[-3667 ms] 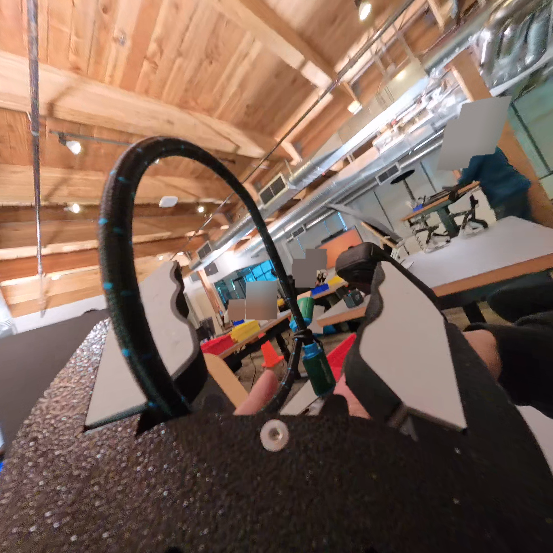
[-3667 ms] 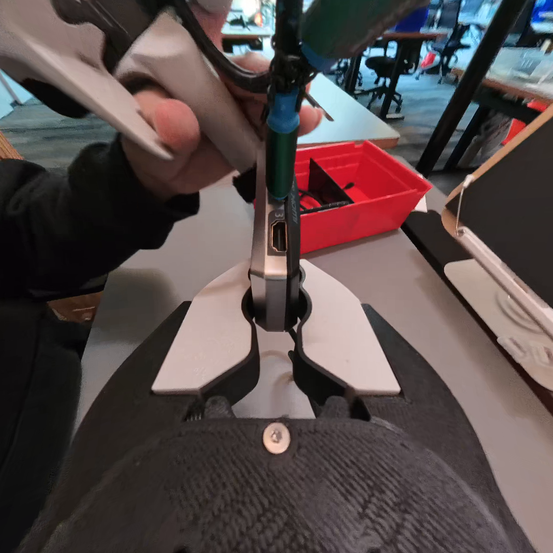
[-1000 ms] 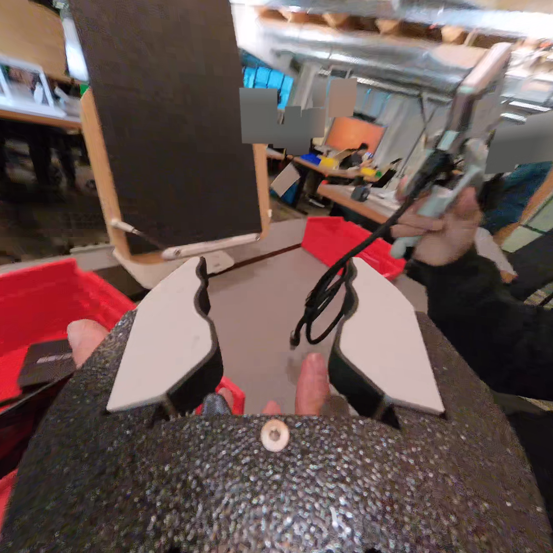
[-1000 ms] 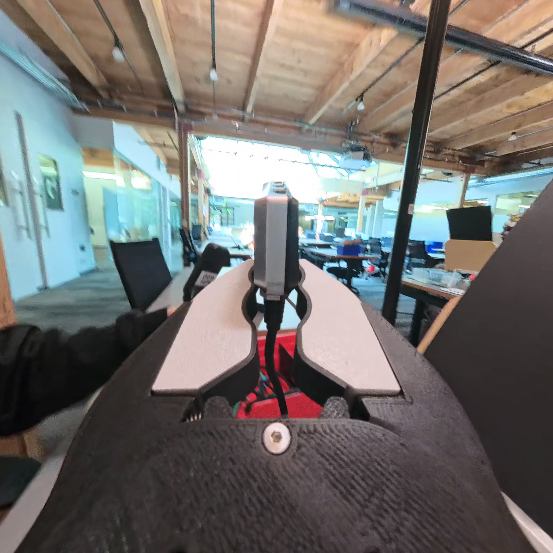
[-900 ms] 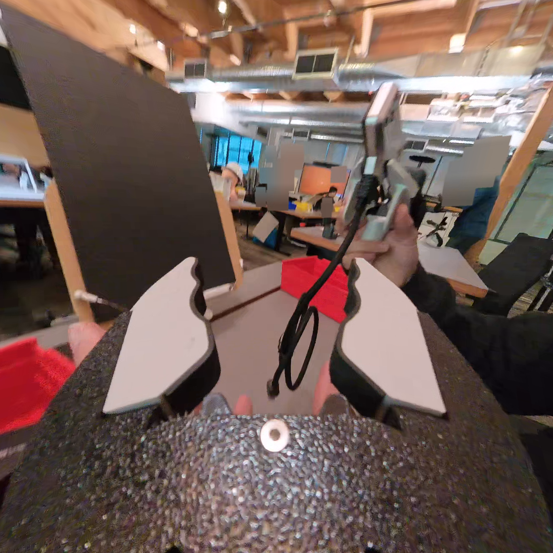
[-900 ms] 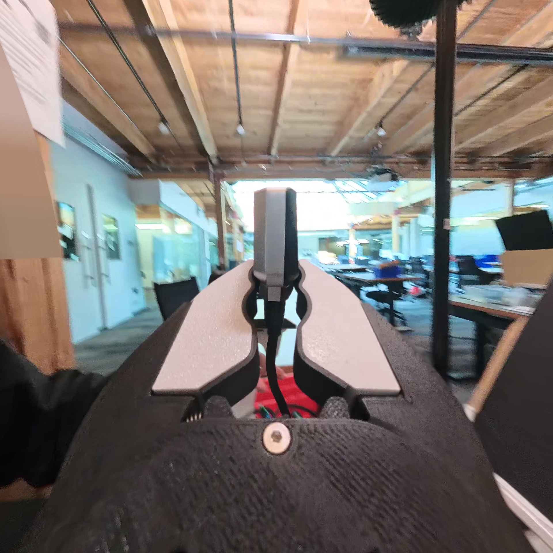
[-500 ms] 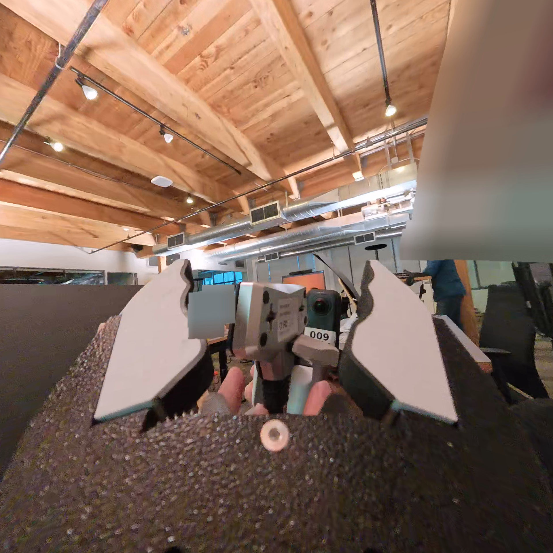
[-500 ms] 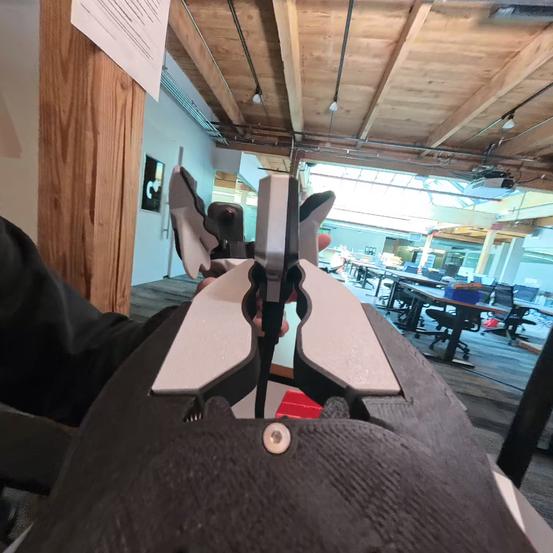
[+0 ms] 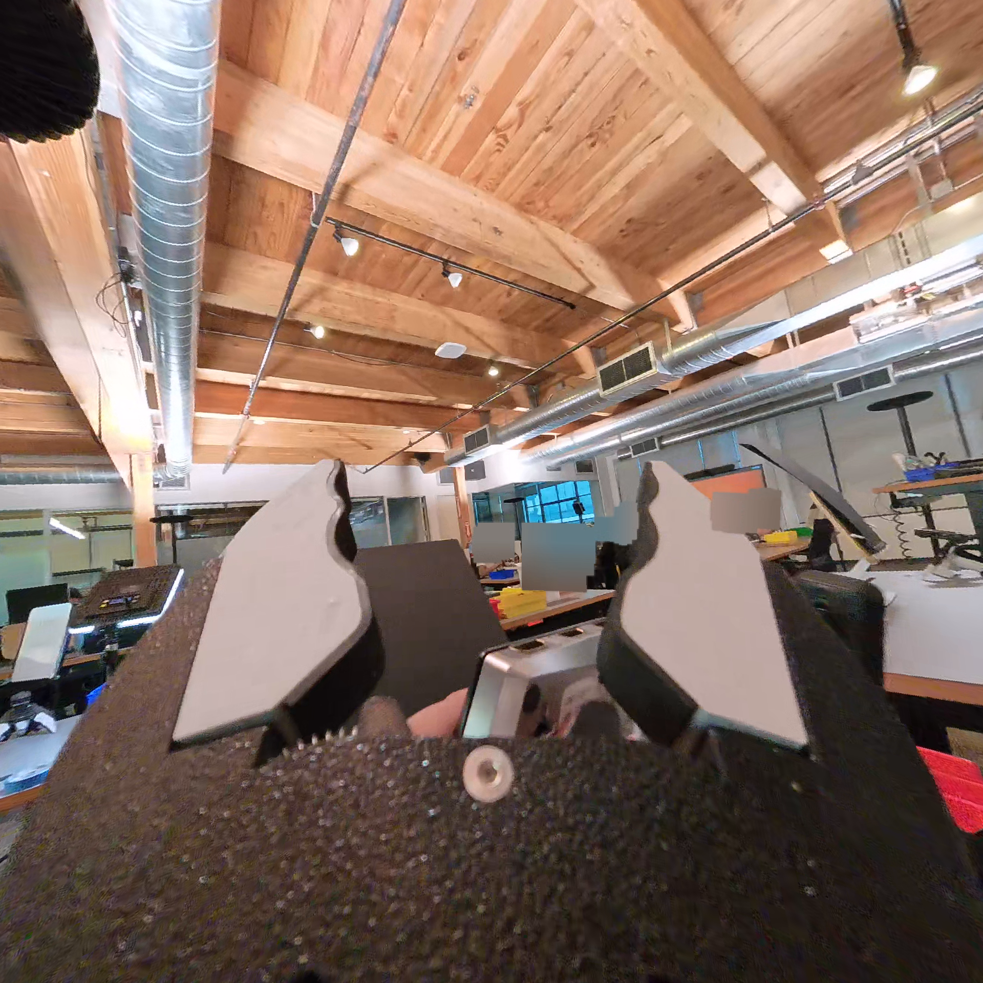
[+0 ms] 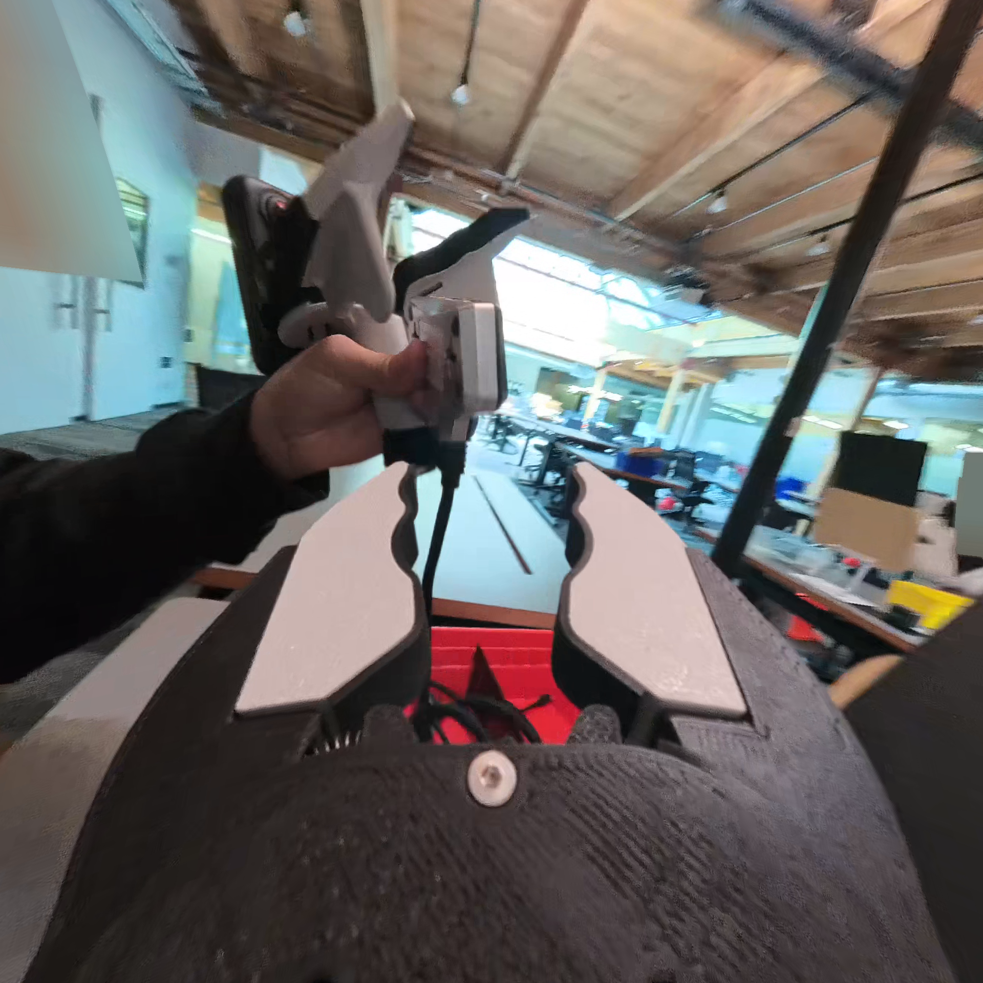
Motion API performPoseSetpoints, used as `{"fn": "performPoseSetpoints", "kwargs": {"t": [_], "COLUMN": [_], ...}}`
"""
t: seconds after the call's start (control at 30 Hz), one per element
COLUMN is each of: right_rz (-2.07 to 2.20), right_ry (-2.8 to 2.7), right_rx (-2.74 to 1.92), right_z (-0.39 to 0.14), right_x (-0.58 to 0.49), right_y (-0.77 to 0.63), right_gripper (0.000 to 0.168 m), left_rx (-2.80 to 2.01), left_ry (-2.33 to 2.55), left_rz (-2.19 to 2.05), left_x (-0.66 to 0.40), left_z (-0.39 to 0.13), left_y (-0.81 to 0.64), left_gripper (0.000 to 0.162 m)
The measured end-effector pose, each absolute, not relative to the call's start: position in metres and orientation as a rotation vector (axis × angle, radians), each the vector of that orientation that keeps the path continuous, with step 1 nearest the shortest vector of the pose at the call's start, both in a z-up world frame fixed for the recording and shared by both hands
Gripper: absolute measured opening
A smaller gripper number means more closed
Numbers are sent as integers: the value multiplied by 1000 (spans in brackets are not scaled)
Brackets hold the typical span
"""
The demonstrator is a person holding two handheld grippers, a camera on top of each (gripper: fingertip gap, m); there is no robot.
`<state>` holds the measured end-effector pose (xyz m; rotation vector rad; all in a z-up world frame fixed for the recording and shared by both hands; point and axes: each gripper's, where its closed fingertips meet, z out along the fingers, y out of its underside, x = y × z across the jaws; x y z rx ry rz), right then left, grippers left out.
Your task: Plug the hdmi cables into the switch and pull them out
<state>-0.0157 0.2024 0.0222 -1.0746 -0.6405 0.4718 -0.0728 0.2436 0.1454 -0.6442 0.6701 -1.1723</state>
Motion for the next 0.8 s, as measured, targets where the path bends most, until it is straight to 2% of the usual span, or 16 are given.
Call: {"fn": "performPoseSetpoints", "kwargs": {"t": [0.23,0.33,0.43,0.63,0.7,0.8], "right_rz": [405,409,458,451,456,447], "right_ry": [-521,-466,-408,-379,-362,-374], "right_rx": [-1165,-1202,-1236,-1277,-1277,-1290], "right_z": [-16,-39,-57,-81,-83,-89], "right_x": [53,73,85,97,99,97], "right_y": [171,160,152,143,144,143], "right_gripper": [42,35,33,31,31,31], "left_rx": [-688,-756,-857,-1090,-1168,-1277], "left_ry": [675,729,803,1111,1122,1272], "left_rz": [-1029,-1058,-1013,-844,-713,-530], "left_x": [-85,-73,-59,-18,-9,5], "left_z": [169,151,105,-28,-66,-129], "left_y": [336,371,412,448,464,470], "left_gripper": [100,97,92,94,88,96]}}
